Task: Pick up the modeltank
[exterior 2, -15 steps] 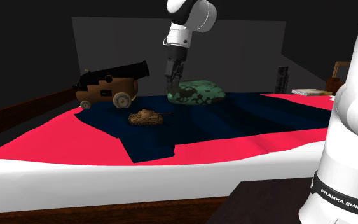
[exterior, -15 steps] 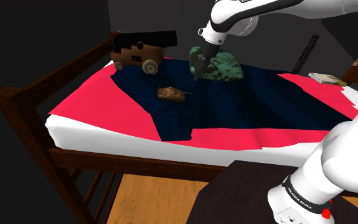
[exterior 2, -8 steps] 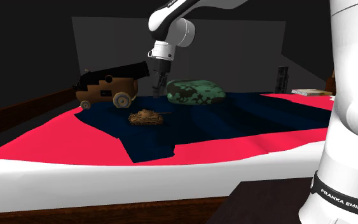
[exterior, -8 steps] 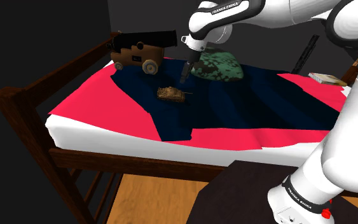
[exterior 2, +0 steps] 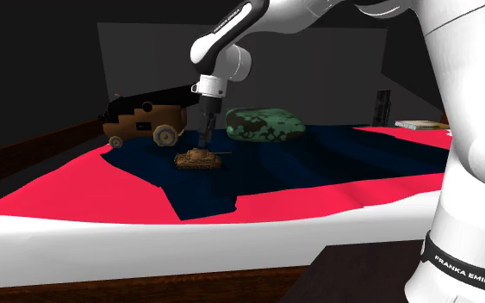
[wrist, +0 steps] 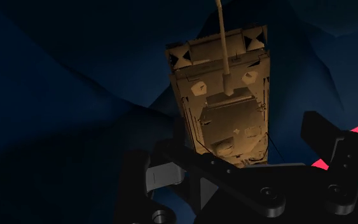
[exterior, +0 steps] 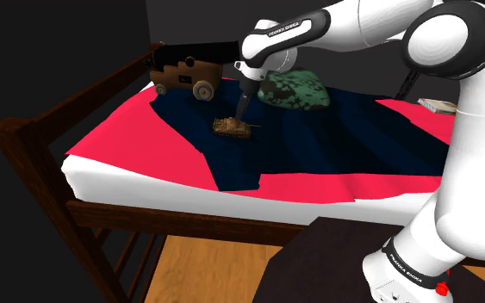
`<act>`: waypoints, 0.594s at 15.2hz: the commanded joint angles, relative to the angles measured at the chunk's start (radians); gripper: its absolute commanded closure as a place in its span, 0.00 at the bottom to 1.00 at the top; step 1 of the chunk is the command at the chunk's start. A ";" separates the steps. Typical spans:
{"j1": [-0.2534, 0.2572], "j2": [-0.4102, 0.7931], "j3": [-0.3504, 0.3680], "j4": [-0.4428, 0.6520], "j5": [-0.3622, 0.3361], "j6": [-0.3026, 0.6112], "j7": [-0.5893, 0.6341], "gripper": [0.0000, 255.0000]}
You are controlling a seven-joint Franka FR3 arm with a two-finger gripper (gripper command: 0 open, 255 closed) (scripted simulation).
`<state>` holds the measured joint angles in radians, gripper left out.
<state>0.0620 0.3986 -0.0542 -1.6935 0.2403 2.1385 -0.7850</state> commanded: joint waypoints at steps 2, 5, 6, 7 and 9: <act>0.001 0.020 0.003 -0.018 0.006 0.039 -0.008 0.00; 0.001 0.019 0.003 -0.021 0.006 0.040 -0.008 1.00; 0.001 0.019 0.003 -0.020 0.006 0.040 -0.007 1.00; 0.002 0.018 0.003 -0.021 0.006 0.040 -0.007 1.00; 0.001 0.019 0.003 -0.020 0.006 0.039 -0.007 1.00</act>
<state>0.0631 0.4163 -0.0515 -1.7132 0.2461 2.1779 -0.7922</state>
